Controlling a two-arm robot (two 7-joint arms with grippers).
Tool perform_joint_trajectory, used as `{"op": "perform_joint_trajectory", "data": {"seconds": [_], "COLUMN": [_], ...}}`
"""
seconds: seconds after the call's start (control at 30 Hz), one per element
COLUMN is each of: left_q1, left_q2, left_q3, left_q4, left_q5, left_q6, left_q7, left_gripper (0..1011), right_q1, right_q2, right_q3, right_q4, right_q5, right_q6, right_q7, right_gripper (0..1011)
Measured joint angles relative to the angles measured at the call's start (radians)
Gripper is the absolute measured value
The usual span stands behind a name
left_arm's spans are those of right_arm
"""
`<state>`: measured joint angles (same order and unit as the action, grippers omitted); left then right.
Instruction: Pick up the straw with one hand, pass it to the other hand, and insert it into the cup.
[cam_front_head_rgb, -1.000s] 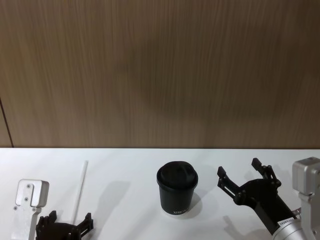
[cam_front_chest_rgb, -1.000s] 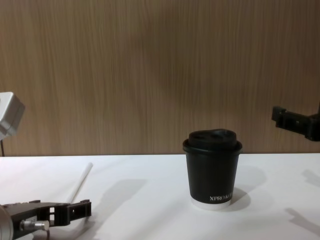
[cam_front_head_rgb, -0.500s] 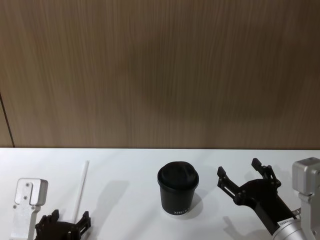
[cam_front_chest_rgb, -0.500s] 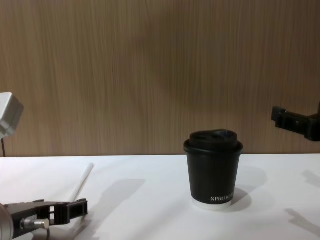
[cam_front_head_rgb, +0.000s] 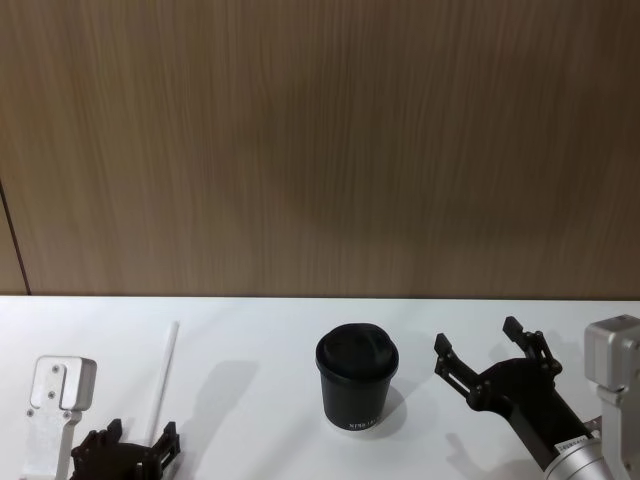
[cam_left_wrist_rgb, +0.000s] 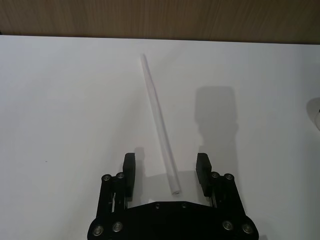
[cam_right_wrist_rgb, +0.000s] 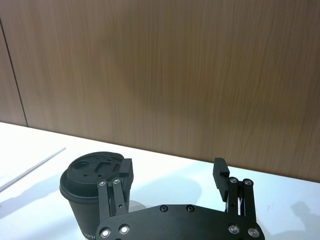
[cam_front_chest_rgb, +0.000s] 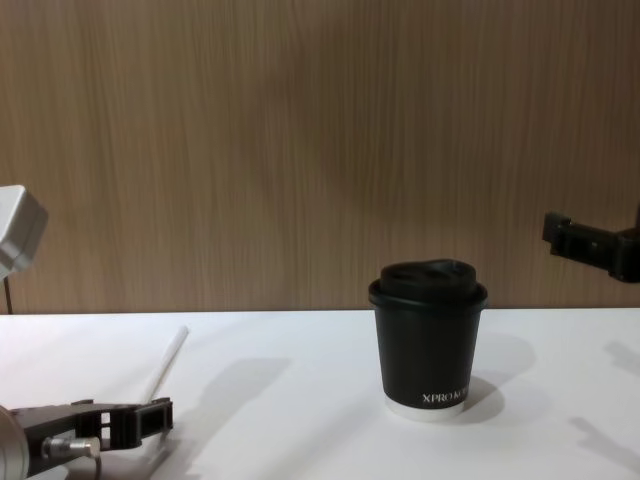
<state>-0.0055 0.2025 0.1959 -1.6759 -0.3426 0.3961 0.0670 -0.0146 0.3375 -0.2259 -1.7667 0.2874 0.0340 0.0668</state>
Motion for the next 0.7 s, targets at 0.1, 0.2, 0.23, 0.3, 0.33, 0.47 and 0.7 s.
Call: {"op": "perform_joint_trajectory", "data": {"seconds": [0.1, 0.2, 0.23, 0.3, 0.33, 0.47, 0.7], "left_q1": [0.0, 0.0, 0.0, 0.0, 0.0, 0.0, 0.0], "left_q2": [0.0, -0.001, -0.001, -0.001, -0.001, -0.001, -0.002], "left_q3": [0.0, 0.0, 0.0, 0.0, 0.0, 0.0, 0.0], "left_q4": [0.0, 0.001, 0.001, 0.001, 0.001, 0.001, 0.002], "left_q5": [0.0, 0.0, -0.001, -0.001, -0.001, -0.001, -0.001], "left_q6": [0.0, 0.0, 0.0, 0.0, 0.0, 0.001, 0.001], "left_q7": [-0.001, -0.001, -0.001, -0.001, -0.001, -0.002, -0.002], "left_gripper": [747, 730, 724, 708, 707, 679, 637], "right_q1": [0.0, 0.0, 0.0, 0.0, 0.0, 0.0, 0.0], "right_q2": [0.0, 0.0, 0.0, 0.0, 0.0, 0.0, 0.0], "right_q3": [0.0, 0.0, 0.0, 0.0, 0.0, 0.0, 0.0], "right_q4": [0.0, 0.0, 0.0, 0.0, 0.0, 0.0, 0.0], "right_q5": [0.0, 0.0, 0.0, 0.0, 0.0, 0.0, 0.0], "right_q6": [0.0, 0.0, 0.0, 0.0, 0.0, 0.0, 0.0], "right_q7": [0.0, 0.0, 0.0, 0.0, 0.0, 0.0, 0.0], "right_gripper": [1001, 1001, 1001, 1001, 1001, 1001, 1001]}}
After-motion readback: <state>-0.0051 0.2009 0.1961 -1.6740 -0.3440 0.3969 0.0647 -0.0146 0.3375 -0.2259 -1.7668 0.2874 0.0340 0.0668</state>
